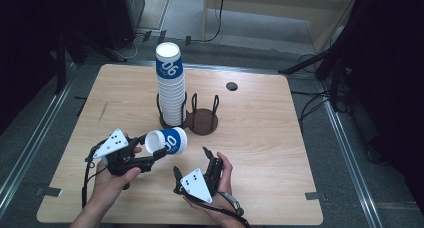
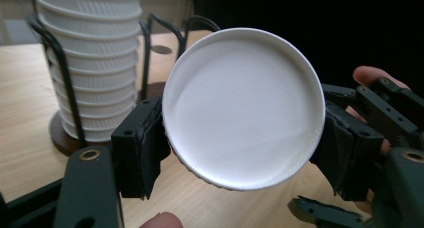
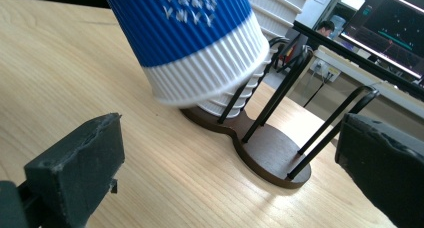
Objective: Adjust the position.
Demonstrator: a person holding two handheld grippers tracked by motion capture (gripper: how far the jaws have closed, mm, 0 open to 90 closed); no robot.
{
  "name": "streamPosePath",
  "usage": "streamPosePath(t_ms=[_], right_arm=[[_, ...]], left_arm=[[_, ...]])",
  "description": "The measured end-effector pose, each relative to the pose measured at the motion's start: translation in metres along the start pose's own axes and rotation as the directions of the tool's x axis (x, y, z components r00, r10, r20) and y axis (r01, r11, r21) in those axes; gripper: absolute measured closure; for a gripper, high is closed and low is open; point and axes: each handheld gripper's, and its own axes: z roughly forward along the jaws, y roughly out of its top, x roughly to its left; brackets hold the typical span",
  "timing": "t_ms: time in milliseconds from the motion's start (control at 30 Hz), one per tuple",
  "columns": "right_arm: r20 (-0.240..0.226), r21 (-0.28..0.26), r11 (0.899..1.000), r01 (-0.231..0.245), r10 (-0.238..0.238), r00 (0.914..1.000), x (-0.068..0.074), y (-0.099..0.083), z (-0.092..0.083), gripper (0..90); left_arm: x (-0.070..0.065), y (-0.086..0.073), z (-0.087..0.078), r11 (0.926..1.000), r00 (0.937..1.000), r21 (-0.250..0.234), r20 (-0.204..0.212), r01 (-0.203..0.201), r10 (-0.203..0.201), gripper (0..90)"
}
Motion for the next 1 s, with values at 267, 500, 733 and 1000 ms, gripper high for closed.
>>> streamPosePath(t_ms=[267,500,733,1000], right_arm=[[0.001,0.019,0.997,-0.07,0.07,0.9976,-0.004,-0.002,0.003,0.0],[0.001,0.022,0.993,-0.113,0.113,0.9936,-0.002,-0.002,0.004,0.4],[-0.024,0.007,0.984,-0.18,0.18,0.9834,-0.002,0.003,0.0,10.0],[-0.104,0.042,0.957,-0.287,0.29,0.9515,0.004,0.01,0.001,14.0]], left_arm=[[0.005,-0.004,0.0,0.9974,0.9998,-0.072,-0.017,0.007,-0.008,29.3],[0.01,-0.009,0.0,0.9885,0.999,-0.151,-0.04,0.013,-0.019,29.2],[0.013,-0.01,-0.002,0.9819,0.9973,-0.188,-0.065,0.021,-0.033,29.2],[0.016,-0.013,-0.001,0.9782,0.9965,-0.207,-0.074,0.023,-0.039,29.2]])
